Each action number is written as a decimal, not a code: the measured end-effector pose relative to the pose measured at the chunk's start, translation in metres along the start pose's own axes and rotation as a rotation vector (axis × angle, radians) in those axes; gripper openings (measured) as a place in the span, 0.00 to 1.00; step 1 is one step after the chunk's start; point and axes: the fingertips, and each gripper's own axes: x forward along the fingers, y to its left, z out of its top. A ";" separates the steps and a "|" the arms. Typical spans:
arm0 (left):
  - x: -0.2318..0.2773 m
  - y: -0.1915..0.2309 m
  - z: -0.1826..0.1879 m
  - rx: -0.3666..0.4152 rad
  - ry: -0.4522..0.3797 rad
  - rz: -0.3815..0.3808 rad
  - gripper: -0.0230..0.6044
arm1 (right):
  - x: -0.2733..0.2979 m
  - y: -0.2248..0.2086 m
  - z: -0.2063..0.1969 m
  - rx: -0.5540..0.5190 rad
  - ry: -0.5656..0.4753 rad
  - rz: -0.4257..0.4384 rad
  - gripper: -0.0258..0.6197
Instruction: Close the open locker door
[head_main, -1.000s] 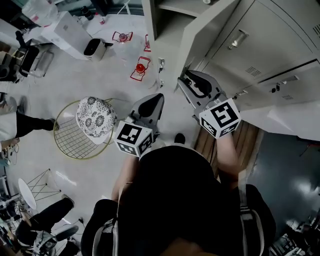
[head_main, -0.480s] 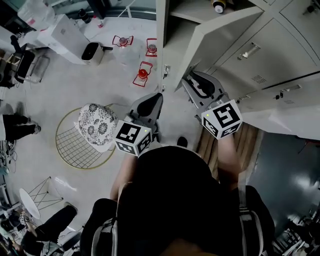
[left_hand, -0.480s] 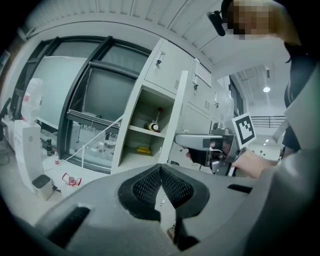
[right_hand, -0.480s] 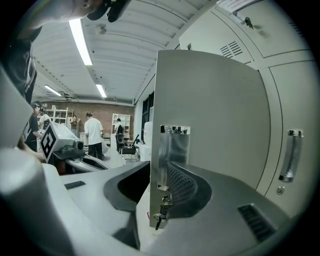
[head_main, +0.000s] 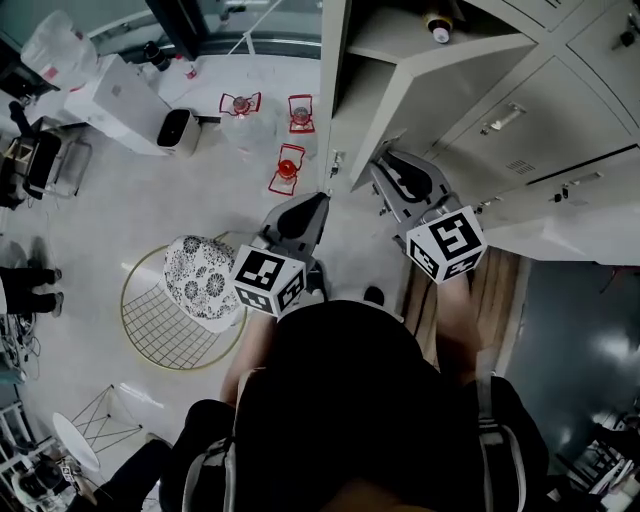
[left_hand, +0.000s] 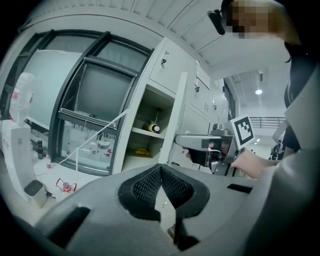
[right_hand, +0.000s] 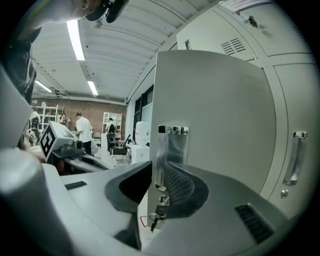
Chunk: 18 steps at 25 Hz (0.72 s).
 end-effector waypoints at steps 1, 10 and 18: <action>0.001 0.003 0.001 0.003 0.002 -0.008 0.06 | 0.003 -0.001 0.001 0.000 0.000 -0.009 0.15; 0.010 0.027 0.007 0.014 0.014 -0.051 0.06 | 0.026 -0.012 0.005 0.014 -0.010 -0.072 0.15; 0.021 0.041 0.014 0.018 0.013 -0.071 0.06 | 0.046 -0.022 0.009 0.024 -0.019 -0.094 0.13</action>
